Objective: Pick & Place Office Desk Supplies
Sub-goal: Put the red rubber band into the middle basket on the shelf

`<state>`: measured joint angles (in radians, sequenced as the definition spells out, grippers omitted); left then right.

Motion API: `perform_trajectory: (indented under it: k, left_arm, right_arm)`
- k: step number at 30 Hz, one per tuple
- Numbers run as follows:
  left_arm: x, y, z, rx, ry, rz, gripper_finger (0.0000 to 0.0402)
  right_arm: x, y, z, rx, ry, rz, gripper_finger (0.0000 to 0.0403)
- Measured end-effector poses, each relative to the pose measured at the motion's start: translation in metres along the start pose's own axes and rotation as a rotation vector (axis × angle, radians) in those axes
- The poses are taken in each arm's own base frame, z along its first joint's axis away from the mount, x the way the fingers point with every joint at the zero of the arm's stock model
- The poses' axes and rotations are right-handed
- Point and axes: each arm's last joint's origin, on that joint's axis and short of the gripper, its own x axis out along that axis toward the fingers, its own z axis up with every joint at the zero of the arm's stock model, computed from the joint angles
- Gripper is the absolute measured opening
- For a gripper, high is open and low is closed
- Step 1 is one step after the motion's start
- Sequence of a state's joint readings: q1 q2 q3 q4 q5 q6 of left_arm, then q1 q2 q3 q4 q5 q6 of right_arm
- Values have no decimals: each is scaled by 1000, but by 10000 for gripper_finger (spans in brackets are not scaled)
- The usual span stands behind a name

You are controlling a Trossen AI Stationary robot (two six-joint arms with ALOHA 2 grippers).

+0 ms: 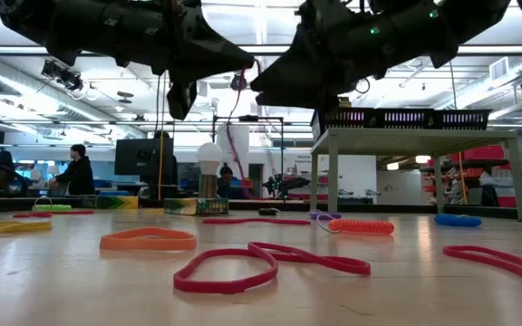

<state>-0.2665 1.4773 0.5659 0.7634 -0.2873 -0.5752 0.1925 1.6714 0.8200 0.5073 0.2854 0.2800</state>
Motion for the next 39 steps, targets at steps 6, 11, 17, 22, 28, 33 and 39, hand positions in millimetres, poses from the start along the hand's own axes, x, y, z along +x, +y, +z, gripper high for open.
perform_trajectory:
  k: [6, 11, 17, 22, 28, 33, 39]
  left_arm:
    - [0, -1, 1, -4, -10, -11, 3]
    - [0, -1, 2, 0, -16, -11, 10]
    - [-4, -5, 5, -9, -44, 9, 43]
    - [-15, -10, 21, 12, -129, 41, 80]
    - [-31, -14, 39, 104, -170, 65, 98]
    - [-35, -11, 44, 124, -176, 81, 89]
    - [-38, 9, 26, 84, -132, 135, 49]
  right_arm:
    - [2, -7, 7, 5, -52, -19, 118]
    - [2, -8, 7, 15, -48, -9, 68]
    - [-10, -1, 17, 15, -80, -36, 13]
    - [-30, -1, 27, -9, -24, -73, 6]
    - [-70, -10, 48, -27, 5, -162, 5]
    - [-114, -18, 77, -4, -81, -230, 4]
    - [-158, -22, 122, -58, -74, -328, 4]
